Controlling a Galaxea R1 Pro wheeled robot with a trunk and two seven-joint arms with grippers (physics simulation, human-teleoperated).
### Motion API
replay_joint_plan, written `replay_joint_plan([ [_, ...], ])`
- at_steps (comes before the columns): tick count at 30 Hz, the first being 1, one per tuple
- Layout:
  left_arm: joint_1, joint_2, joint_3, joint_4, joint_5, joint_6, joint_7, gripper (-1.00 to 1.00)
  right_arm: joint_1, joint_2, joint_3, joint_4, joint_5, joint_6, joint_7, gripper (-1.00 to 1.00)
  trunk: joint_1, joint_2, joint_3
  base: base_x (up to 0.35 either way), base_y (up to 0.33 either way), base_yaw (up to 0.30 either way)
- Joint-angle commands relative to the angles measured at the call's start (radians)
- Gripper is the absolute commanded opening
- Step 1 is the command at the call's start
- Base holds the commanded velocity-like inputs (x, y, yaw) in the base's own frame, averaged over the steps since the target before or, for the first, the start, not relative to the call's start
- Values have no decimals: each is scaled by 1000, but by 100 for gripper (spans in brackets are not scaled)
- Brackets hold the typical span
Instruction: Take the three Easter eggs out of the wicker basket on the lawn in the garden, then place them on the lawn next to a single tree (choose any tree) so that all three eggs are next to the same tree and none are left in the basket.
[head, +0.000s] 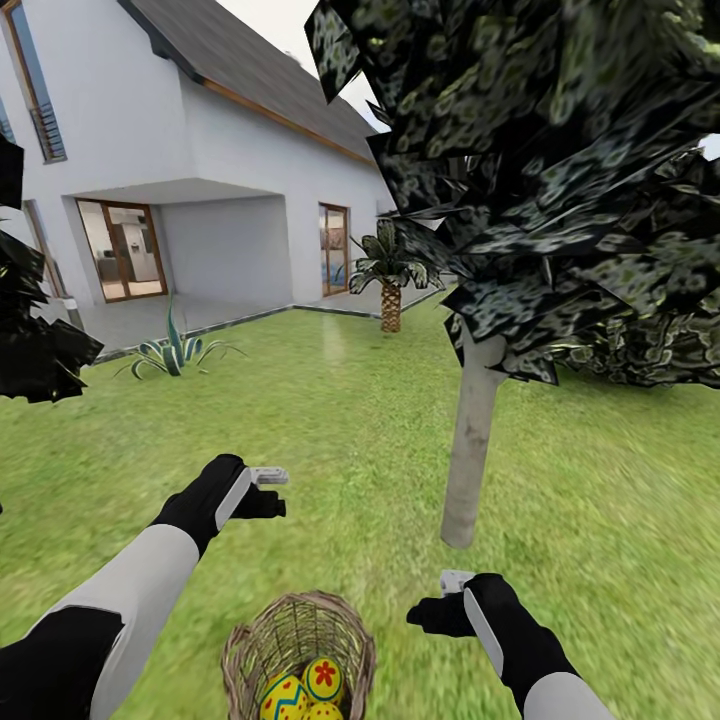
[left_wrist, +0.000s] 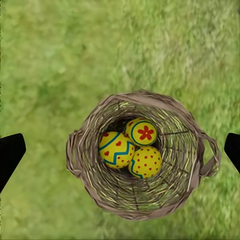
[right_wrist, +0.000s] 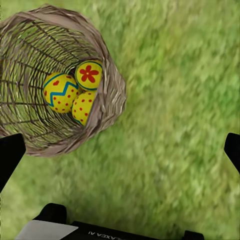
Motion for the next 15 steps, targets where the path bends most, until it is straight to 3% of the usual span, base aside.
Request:
replay_joint_plan([
  [1, -1, 1, -5, -1, 8, 4, 6, 100, 0, 0, 0, -1, -6, 5, -2, 100, 0, -1, -1, 9, 124, 0],
  [15, -1, 0, -5, -3, 8, 3, 4, 100, 0, 0, -1, -2, -7, 3, -1, 100, 0, -1, -1, 76, 27, 0],
])
